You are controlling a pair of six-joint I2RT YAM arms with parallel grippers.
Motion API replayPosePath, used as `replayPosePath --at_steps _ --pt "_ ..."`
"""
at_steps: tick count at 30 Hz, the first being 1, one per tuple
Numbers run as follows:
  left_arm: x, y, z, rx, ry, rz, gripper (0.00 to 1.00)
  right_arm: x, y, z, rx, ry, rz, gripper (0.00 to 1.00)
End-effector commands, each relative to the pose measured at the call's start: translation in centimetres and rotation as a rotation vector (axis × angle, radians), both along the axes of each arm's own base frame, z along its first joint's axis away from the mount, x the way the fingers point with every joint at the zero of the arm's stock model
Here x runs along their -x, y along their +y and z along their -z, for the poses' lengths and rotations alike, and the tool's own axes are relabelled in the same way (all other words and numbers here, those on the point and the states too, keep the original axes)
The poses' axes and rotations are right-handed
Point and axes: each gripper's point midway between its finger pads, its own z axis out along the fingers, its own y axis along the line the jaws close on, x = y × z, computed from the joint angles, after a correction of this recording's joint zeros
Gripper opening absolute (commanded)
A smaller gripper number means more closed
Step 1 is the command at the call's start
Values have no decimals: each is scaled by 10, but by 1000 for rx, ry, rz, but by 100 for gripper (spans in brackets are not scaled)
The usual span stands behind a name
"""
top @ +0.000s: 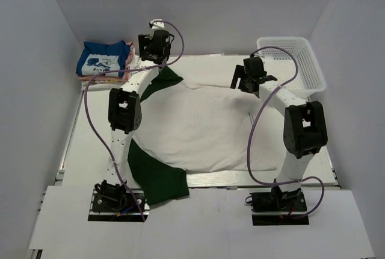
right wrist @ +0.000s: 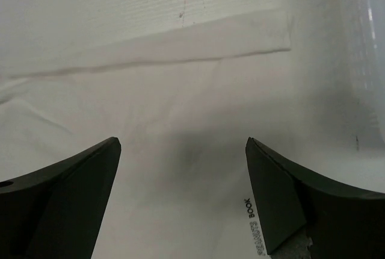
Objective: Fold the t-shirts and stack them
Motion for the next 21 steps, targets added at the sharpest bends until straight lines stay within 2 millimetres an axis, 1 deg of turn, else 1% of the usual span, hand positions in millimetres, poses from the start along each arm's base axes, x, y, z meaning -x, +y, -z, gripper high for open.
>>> replayPosePath --at_steps 1,2,3,4,5,6,7,8,9,10,11,12,13,14,15,16,17,18,19,20,21 --pt "22 -5 -48 23 -12 41 100 -19 14 -49 -66 -141 -41 90" --pt "24 -11 -54 53 -45 74 100 -15 13 -61 -69 -167 -42 90" --pt "31 -12 -59 71 -58 90 100 -9 12 -53 -63 -153 -45 90" --pt "44 -10 -31 60 -1 103 100 -7 12 -55 -66 -164 -53 90" --pt "56 -10 -68 100 -78 127 100 -2 18 -64 -94 -179 -89 90" --pt "67 -10 -68 118 -72 135 100 7 21 -52 -99 -152 -106 90" --pt "81 -7 -47 119 -20 141 100 11 22 -50 -103 -141 -121 90" --pt "96 -13 -70 148 -53 177 100 18 27 -48 -121 -128 -147 90" --pt "113 -10 -45 148 20 182 100 28 23 -37 -119 -94 -144 90" --pt "125 -18 -41 182 38 212 100 34 24 -36 -133 -82 -141 90" --pt "136 -18 -35 193 60 224 100 46 21 -16 -124 -37 -141 90" --pt "158 -13 -24 202 101 230 100 51 21 -19 -129 -44 -140 90" --pt "169 -17 -17 244 123 247 100 54 20 -19 -132 -45 -143 90" --pt "179 -18 -8 266 149 252 100 66 16 -1 -126 2 -139 90" --pt "195 -16 16 277 219 247 100 71 17 -4 -126 0 -145 90" --pt "205 -19 19 314 232 262 100 76 15 1 -118 17 -145 90" --pt "215 -16 40 311 284 248 100 85 13 12 -108 45 -151 90" --pt "223 -15 48 318 312 248 100 88 12 11 -109 44 -149 90" --pt "227 -15 55 340 323 232 100 93 10 18 -98 68 -149 90" --pt "233 -11 70 341 360 199 100 96 11 22 -91 82 -159 90" --pt "235 -11 78 346 375 190 100 98 11 27 -88 98 -162 90"
